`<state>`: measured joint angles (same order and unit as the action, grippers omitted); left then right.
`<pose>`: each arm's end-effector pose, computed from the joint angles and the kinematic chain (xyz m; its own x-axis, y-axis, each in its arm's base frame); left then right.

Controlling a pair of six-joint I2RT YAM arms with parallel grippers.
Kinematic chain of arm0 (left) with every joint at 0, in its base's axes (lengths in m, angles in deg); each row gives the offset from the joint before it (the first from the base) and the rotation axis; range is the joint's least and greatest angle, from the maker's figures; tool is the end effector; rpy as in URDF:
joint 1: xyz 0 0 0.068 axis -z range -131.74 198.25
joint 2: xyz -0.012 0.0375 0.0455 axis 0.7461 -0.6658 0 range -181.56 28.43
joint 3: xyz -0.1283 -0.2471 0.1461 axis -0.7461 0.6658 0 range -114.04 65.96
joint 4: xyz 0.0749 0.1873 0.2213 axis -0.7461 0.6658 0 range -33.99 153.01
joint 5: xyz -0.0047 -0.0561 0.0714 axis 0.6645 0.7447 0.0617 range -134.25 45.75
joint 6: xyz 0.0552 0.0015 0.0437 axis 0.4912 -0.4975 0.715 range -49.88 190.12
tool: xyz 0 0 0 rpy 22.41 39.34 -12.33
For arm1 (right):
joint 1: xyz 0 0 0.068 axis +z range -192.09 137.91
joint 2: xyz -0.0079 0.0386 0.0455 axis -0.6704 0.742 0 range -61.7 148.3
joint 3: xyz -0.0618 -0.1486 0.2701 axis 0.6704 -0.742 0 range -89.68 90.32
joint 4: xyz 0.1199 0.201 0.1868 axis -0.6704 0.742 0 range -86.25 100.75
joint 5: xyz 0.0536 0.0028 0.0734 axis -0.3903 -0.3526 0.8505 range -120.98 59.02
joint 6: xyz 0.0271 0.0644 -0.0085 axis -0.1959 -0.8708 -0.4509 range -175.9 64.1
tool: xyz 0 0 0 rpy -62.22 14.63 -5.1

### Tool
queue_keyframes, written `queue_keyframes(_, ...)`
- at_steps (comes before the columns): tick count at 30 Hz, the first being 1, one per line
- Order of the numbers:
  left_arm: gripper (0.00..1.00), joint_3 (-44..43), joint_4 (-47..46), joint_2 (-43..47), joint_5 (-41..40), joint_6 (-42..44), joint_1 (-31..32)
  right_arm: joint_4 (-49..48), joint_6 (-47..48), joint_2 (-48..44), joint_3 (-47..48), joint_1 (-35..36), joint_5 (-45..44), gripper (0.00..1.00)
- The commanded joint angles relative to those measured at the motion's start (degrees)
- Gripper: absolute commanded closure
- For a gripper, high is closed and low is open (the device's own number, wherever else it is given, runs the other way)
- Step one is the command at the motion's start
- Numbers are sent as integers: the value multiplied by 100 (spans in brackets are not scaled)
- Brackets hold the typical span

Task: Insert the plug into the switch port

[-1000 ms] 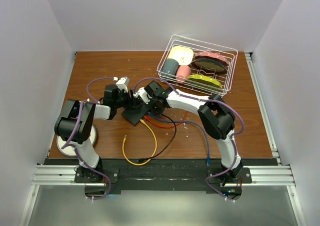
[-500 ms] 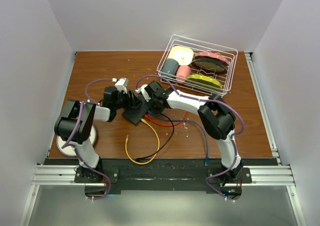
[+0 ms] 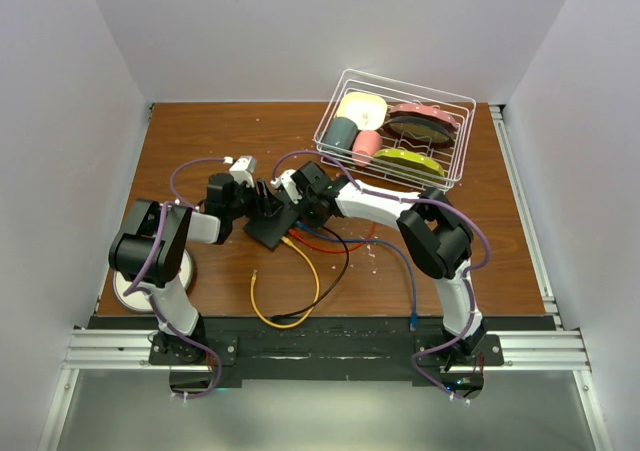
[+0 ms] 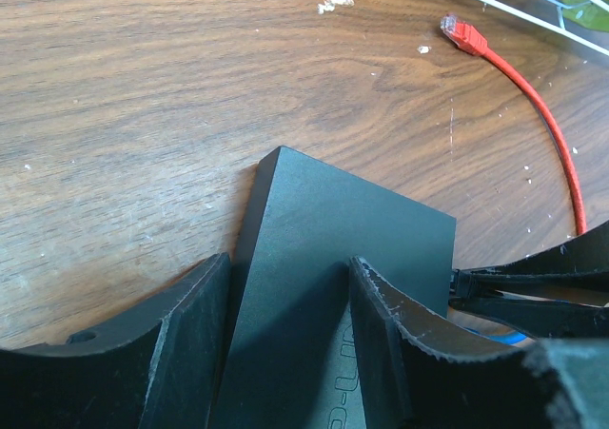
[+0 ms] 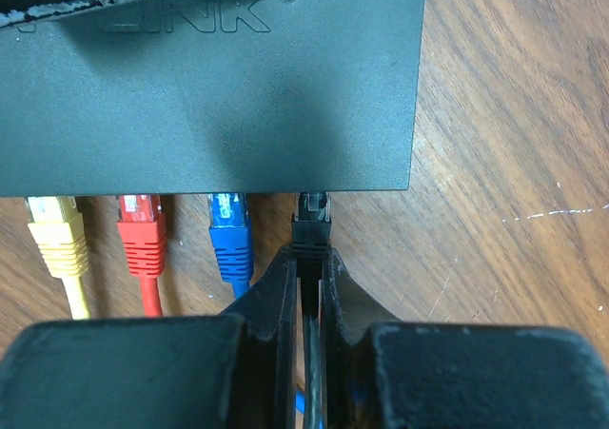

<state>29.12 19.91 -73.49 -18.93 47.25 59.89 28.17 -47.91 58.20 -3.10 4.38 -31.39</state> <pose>0.3558 -0.0983 0.1192 -0.6505 -0.2248 -0.7255 0.3211 0.7842 -0.5309 0.3546 0.3727 0.1617 -0.4762 -0.7033 -0.5278 -0.7964 0.5994 -0.0802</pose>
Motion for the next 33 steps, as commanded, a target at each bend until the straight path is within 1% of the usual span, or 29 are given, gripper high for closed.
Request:
queue_keyframes(1,53,133,156,6,1564,-147,462,-1932,80,86,236,212,735,100)
queue_keyframes(6,60,142,226,-55,1730,-138,524,-2257,-8,69,227,204,638,100)
queue_keyframes(11,64,212,235,50,1809,-121,585,-2723,-61,-19,69,204,638,100)
queue_keyframes(18,65,388,-19,314,2002,-121,647,-3443,-139,-256,-107,204,936,100)
queue_keyframes(24,66,371,-161,367,2135,-130,787,-3524,-148,-221,68,204,1183,100)
queue_keyframes(33,68,274,-152,262,2205,-182,1033,-3568,-227,-116,288,204,1201,100)
